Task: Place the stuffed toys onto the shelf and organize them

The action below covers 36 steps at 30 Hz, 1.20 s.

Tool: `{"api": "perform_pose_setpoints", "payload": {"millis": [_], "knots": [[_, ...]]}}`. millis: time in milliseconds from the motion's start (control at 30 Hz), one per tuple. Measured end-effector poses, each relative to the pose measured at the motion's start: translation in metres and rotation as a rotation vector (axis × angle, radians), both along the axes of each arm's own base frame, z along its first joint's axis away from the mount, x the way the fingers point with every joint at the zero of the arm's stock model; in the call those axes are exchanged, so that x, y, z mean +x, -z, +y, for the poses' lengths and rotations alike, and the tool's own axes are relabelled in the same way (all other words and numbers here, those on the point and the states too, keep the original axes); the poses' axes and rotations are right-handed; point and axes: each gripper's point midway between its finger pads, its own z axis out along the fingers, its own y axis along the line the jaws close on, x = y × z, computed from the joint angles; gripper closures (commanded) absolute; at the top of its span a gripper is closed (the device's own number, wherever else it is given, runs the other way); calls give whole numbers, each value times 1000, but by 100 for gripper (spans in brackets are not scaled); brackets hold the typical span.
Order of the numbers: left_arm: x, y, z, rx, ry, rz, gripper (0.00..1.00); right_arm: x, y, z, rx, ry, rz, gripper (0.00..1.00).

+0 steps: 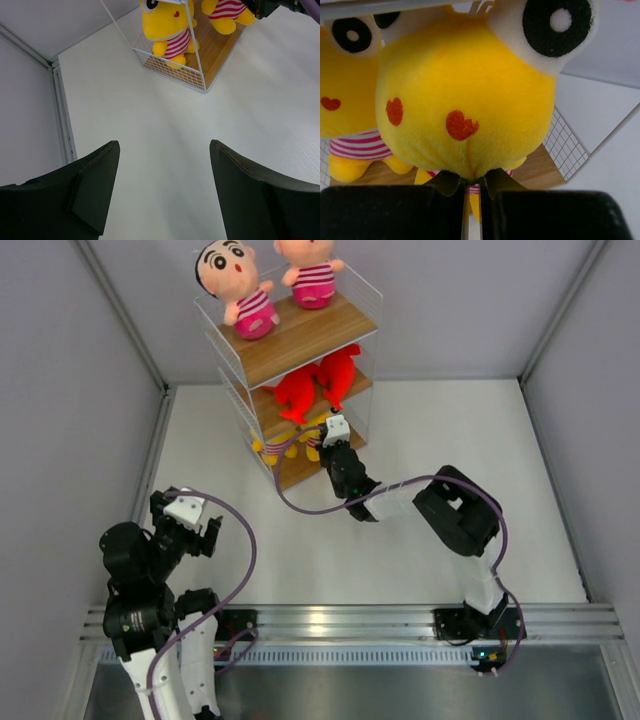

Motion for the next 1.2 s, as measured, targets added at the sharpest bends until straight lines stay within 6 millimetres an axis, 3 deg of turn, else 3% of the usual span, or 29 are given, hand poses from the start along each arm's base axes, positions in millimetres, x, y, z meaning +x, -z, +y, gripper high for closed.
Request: {"api": "perform_pose_setpoints", "payload": {"millis": [267, 533, 833, 1067, 1200], "knots": [[0, 3, 3, 23, -9, -2, 21, 27, 7, -12, 1, 68, 6, 99], [1, 5, 4, 28, -13, 2, 21, 47, -5, 1, -24, 79, -23, 99], [2, 5, 8, 48, -23, -2, 21, 48, -4, -3, -82, 85, -52, 99], [2, 5, 8, 49, -22, -2, 21, 42, 14, -8, -101, 82, -18, 100], [2, 5, 7, 48, -21, -2, 21, 36, 13, -12, -87, 81, -1, 100]]}}
